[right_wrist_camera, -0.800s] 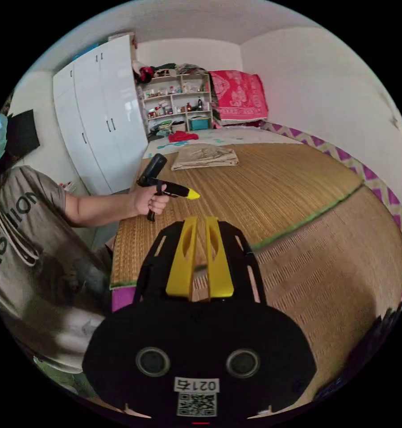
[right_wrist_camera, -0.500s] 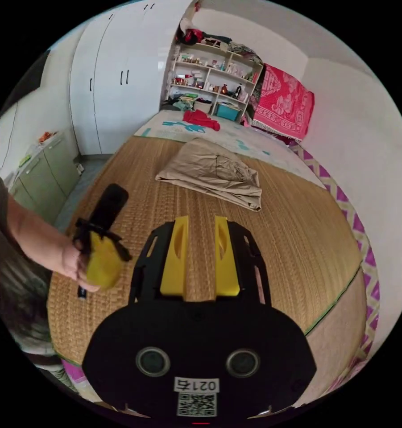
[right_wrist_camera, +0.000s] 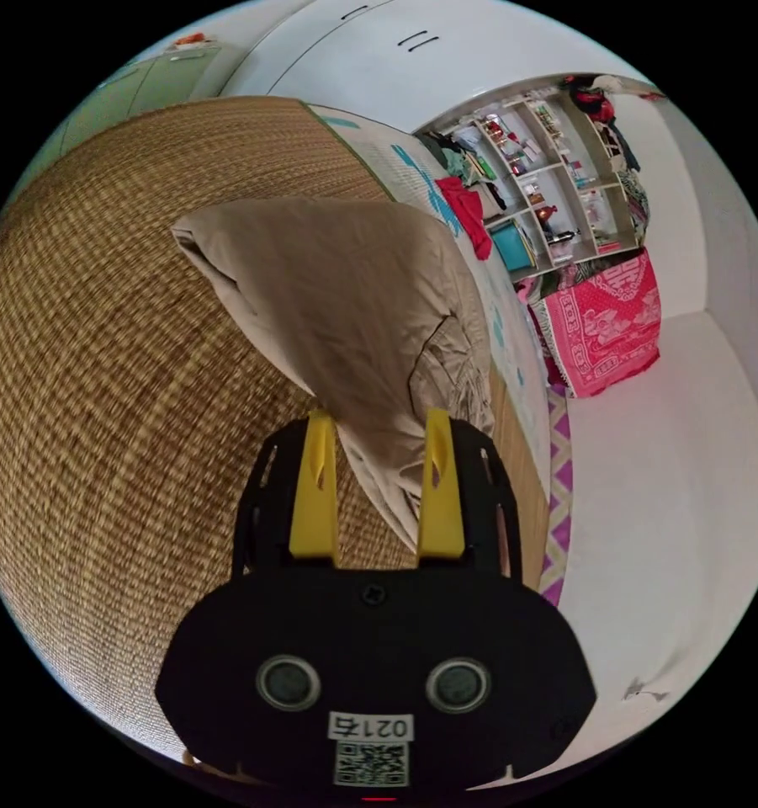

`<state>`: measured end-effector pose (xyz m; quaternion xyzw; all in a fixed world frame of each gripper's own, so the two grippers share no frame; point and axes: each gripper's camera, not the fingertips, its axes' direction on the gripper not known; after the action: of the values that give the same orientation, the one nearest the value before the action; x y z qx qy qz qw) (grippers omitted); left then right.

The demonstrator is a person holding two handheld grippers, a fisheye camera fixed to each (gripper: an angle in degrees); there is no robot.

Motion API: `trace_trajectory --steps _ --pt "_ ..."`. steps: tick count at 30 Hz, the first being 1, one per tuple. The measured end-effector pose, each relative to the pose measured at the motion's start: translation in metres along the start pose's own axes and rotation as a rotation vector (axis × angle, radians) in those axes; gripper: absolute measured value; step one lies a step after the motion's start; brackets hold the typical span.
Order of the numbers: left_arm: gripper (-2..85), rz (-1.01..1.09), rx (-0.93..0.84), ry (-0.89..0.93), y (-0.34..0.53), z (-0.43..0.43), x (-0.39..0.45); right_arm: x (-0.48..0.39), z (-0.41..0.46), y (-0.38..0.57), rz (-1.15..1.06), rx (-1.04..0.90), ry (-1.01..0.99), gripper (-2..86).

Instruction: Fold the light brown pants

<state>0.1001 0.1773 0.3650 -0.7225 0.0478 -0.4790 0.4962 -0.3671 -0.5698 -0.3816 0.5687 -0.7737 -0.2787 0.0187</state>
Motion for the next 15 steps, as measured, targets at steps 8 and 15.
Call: trace_trajectory --steps 8,15 --pt "-0.9 -0.023 0.003 -0.051 0.028 -0.01 -0.003 0.048 -0.06 0.005 0.07 -0.041 -0.02 1.8" --pt "-1.0 -0.055 -0.016 -0.123 0.053 -0.004 -0.021 0.053 -0.19 0.152 0.354 -0.117 -0.188 0.3"
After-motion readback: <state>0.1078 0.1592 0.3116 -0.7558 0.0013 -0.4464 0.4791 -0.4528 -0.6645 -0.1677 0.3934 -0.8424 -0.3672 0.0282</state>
